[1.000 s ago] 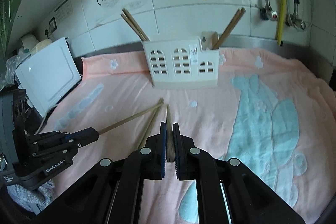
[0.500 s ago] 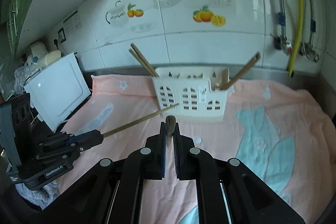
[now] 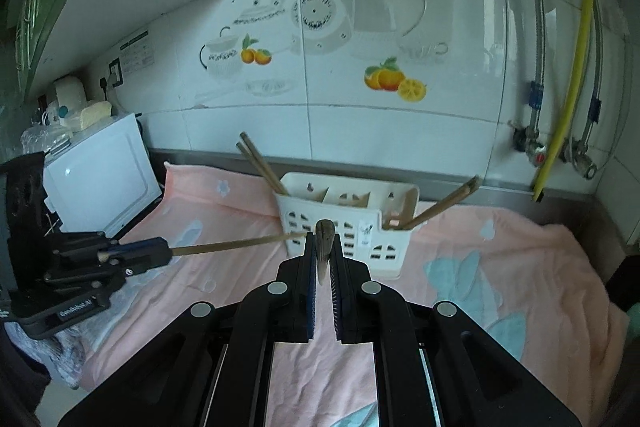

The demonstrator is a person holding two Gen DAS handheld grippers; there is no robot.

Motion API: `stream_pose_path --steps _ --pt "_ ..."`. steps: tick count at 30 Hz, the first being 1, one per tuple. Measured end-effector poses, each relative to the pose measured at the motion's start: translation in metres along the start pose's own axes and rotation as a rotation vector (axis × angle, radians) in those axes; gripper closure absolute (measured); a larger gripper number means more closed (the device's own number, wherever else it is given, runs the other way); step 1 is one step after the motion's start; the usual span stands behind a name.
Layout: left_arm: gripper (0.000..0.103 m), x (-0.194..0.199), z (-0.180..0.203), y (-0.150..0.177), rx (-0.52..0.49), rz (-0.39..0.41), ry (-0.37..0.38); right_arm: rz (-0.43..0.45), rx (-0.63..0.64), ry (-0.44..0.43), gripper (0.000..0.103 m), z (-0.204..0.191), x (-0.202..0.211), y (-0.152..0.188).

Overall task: Organize utensils
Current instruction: 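Lift the left tool's chopstick over the white holder while the right tool carries its chopstick there, then open the left tool over the holder while the right tool opens to drop its chopstick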

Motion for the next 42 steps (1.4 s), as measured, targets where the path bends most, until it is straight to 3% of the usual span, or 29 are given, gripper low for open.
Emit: stream_pose_path --steps 12,17,21,27,30,42 --pt "0.098 0.013 -0.001 -0.067 0.011 0.08 -0.002 0.068 0.034 0.073 0.097 0.022 0.011 -0.053" --pt "0.098 0.019 0.007 -0.113 -0.024 0.166 -0.017 0.079 0.04 0.115 0.097 0.039 0.008 -0.077" --pt "0.098 0.021 0.006 -0.151 -0.062 0.259 -0.091 0.06 0.04 0.134 0.097 0.051 -0.001 -0.085" --pt "0.098 -0.005 -0.011 -0.176 -0.038 0.31 -0.161 0.0 0.019 0.127 0.097 0.067 -0.022 -0.081" --pt "0.098 -0.023 -0.018 -0.178 -0.014 0.299 -0.161 -0.023 0.013 0.117 0.096 0.071 -0.029 -0.076" --pt "0.098 -0.094 -0.046 -0.137 0.086 0.111 -0.13 -0.106 -0.026 0.09 0.096 0.082 -0.061 -0.061"
Point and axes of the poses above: each gripper's, at about its wrist camera, not at the fingertips, and x roughly against the way its jaws point, z to its right, y to its underside, the point moved 10 cm from there along -x, roughly the way its jaws point, and after that the axes turned 1 degree about x, right-handed, at the moved point
